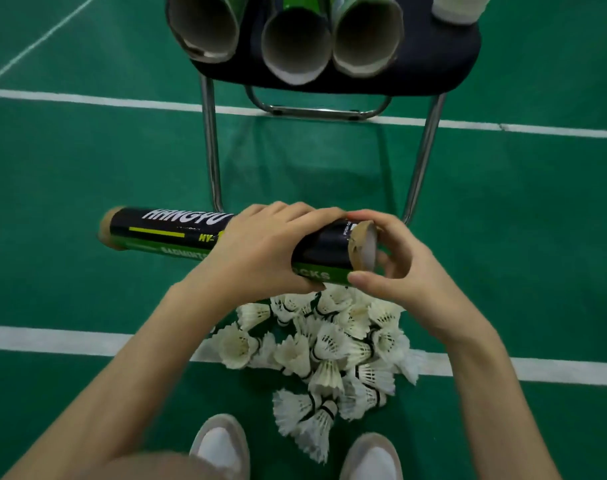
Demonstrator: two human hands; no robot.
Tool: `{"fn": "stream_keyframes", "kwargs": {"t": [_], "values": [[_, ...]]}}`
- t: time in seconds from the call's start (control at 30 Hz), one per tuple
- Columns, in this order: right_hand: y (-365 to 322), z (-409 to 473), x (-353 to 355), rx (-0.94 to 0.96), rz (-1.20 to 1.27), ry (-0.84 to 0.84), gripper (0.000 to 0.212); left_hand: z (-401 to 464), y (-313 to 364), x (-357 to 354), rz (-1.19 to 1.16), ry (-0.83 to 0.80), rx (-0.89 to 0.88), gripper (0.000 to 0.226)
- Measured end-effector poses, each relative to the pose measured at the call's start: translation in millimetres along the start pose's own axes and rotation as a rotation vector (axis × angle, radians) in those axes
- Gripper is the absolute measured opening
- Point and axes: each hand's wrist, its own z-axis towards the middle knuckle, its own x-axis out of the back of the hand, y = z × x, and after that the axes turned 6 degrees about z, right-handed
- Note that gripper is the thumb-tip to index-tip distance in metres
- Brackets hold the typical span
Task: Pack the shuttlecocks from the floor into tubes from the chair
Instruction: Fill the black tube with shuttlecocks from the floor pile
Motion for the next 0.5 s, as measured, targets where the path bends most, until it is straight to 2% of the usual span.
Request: {"fn": "stream_keyframes", "kwargs": {"t": [0.17,0.33,0.43,0.5], "values": [[42.5,8.2,-1.5,-0.042,0.004,0.006,0.060,-11.8,-11.3,-43.4,-0.050,0.009,0.043,0.075],[80.9,10.2,3.2,-0.140,0.053,0.047,0.066,-18.2,-19.2,-69.1,-0.096,-0.092,0.127,0.082],[103.5,9.7,14.2,-0.278,-0.159,0.114,0.058,-21.4,-26.9,-89.7,-0.087,-0.153,0.178,0.084],[120.7,10.1,19.4,-0.306,-0.312,0.200,0.044,-26.1,-33.7,-106.4,-0.071,-0.197,0.203,0.084]]}}
